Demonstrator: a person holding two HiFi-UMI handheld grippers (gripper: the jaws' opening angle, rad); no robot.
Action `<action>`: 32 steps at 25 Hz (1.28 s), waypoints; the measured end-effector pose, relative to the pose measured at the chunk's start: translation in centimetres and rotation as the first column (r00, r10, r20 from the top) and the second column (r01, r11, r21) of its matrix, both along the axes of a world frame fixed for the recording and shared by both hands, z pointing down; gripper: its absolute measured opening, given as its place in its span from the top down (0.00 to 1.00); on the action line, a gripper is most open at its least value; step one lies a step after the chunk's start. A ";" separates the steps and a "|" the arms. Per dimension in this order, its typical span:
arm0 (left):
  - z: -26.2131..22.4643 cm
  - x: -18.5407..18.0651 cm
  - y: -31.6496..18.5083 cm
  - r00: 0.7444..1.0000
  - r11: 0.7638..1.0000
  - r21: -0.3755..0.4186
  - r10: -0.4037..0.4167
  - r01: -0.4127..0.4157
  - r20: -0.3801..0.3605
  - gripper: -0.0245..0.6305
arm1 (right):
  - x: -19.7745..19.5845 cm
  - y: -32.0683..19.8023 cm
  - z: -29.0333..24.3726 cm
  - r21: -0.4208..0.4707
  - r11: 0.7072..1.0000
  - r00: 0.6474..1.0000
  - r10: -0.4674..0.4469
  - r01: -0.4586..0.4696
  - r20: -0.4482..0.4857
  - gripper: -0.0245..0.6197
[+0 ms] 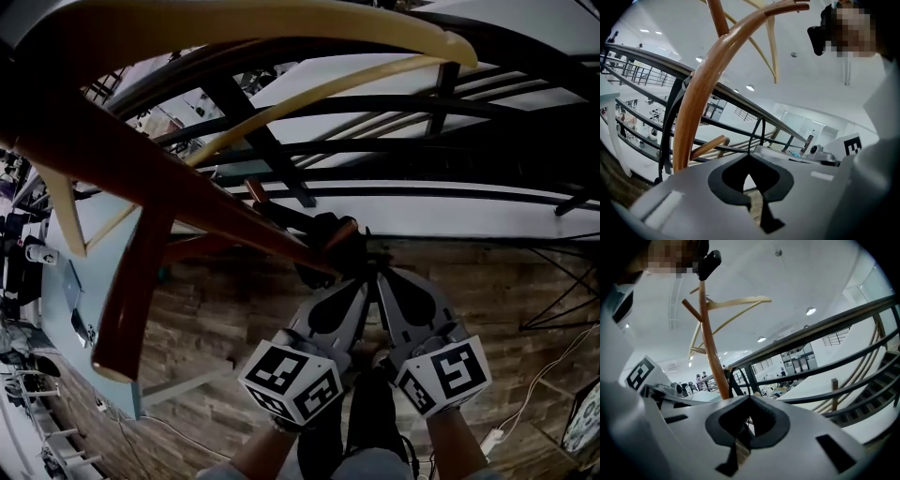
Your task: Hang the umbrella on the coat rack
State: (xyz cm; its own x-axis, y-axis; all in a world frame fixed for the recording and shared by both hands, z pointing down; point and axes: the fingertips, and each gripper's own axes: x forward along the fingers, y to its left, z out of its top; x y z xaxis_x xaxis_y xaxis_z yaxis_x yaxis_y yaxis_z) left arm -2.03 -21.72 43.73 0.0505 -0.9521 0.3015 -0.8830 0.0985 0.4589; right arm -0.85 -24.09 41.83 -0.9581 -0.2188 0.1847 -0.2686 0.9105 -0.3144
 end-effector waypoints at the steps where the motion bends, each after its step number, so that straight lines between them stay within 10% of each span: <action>1: 0.2 -0.1 -0.2 1.000 1.000 -0.001 -0.003 0.003 -0.001 0.96 | -0.2 -0.2 0.2 -0.002 1.000 1.000 -0.002 0.002 -0.001 0.96; 32: 4.0 -4.8 -3.0 0.979 0.979 -0.040 -0.201 0.202 0.017 0.96 | -5.5 -4.1 4.7 -0.026 0.998 0.997 -0.066 0.065 -0.038 0.96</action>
State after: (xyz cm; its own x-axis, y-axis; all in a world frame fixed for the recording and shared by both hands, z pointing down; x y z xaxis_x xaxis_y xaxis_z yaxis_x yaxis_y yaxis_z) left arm -6.79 -24.73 47.75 -0.1453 -0.9291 0.3400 -0.8491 0.2935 0.4392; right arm -6.39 -28.24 46.52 -0.9623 -0.1506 0.2264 -0.2208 0.9187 -0.3276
